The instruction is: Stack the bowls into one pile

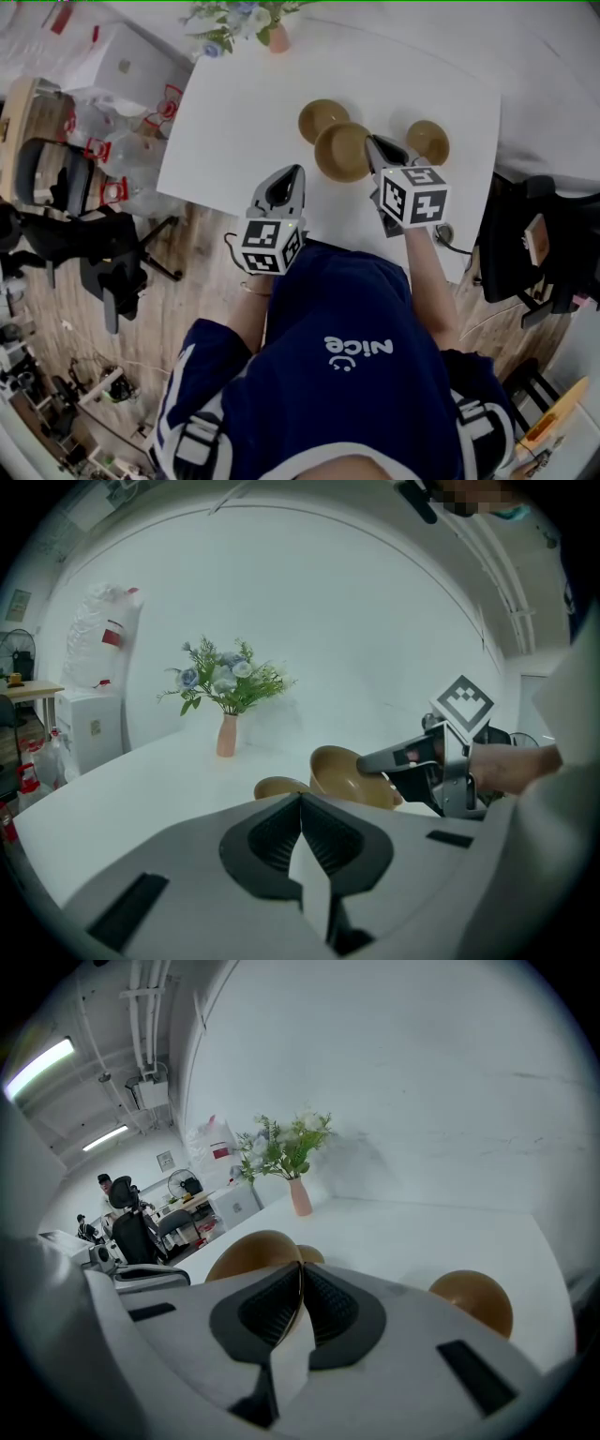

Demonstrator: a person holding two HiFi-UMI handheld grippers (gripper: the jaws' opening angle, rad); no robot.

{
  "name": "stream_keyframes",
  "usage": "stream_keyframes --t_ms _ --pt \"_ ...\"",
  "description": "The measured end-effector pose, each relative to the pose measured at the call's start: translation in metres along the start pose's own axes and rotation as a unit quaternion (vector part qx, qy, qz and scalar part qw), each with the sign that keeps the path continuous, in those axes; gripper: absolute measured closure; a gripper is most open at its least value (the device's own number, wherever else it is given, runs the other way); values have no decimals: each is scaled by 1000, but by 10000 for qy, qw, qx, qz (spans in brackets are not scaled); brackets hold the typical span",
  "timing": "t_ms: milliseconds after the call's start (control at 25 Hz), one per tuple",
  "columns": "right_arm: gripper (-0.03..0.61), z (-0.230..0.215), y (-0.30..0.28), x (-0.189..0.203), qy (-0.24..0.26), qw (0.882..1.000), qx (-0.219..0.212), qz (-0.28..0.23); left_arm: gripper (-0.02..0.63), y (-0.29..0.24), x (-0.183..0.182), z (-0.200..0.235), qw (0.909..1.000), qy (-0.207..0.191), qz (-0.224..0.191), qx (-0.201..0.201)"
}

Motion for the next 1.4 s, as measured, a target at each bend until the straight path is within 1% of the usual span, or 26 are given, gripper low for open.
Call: stream_keyframes --t_ms 440,720,1200,1400 --pt "545 -2 -51 -20 -122 9998 79 161 597 0 0 15 10000 57 53 -49" --pt "545 -3 -78 -22 -157 9991 105 375 597 2 0 27 9998 69 90 -153" --pt "545 -3 -109 -22 62 9970 101 762 597 2 1 32 9996 142 86 -210" --pt "545 0 -119 -20 290 9952 141 926 597 4 0 36 9996 148 72 -241"
Point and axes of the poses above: the fingertips, and each gripper's own axes: y backward along the fingers, z to its left, x out of its underside, the point moved 6 cm from there along y, backward along the fingers, and after that the axes turned 5 degrees about x, right-handed, at the moved point
